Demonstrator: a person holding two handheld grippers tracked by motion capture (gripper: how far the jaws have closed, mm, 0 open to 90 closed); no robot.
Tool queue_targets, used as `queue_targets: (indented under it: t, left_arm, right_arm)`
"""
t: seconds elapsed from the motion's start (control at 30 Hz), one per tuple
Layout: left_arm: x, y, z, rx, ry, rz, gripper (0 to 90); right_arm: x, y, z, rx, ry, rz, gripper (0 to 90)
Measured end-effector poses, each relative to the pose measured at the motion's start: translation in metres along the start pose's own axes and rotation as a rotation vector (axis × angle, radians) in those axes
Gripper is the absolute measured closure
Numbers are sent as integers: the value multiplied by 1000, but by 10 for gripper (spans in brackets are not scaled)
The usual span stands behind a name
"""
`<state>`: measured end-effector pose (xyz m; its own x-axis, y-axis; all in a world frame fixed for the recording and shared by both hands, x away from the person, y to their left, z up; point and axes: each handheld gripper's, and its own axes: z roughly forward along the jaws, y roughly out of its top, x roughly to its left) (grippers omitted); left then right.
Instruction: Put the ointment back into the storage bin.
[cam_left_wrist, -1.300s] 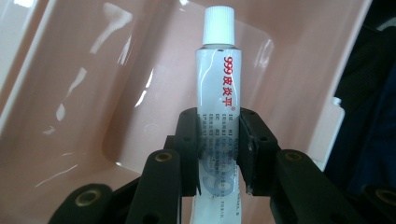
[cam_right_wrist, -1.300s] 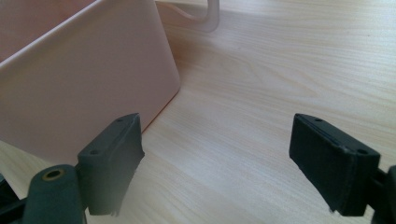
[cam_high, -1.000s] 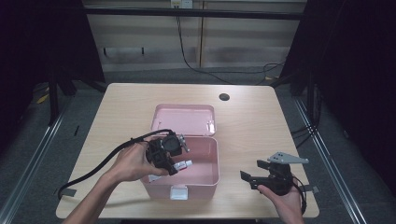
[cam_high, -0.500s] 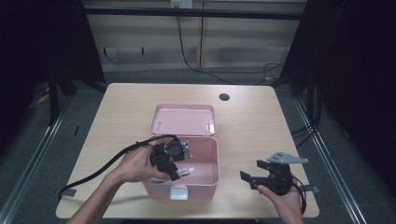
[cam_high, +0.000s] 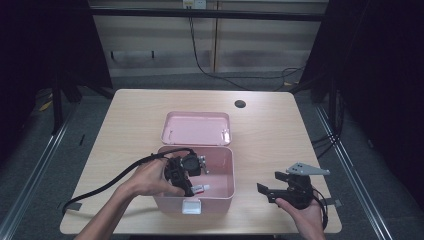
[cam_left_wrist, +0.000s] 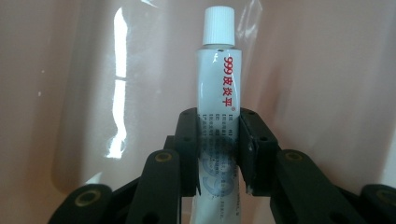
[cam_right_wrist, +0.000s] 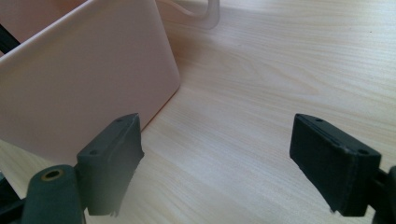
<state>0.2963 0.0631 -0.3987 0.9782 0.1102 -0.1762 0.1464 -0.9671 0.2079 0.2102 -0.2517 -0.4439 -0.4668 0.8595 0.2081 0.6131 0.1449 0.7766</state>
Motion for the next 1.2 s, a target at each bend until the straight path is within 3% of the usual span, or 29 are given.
queue_targets:
  t: [0.37, 0.67, 1.2]
  left_arm:
    - [2, 2, 8, 19, -3, 12, 713]
    - [6, 3, 18, 57, -46, 1, 712]
    - [11, 5, 20, 83, -72, -12, 710]
  right_arm:
    - [0, 0, 0, -1, 1, 0, 162]
    - [0, 0, 0, 0, 1, -2, 161]
    - [0, 0, 0, 12, -1, 3, 162]
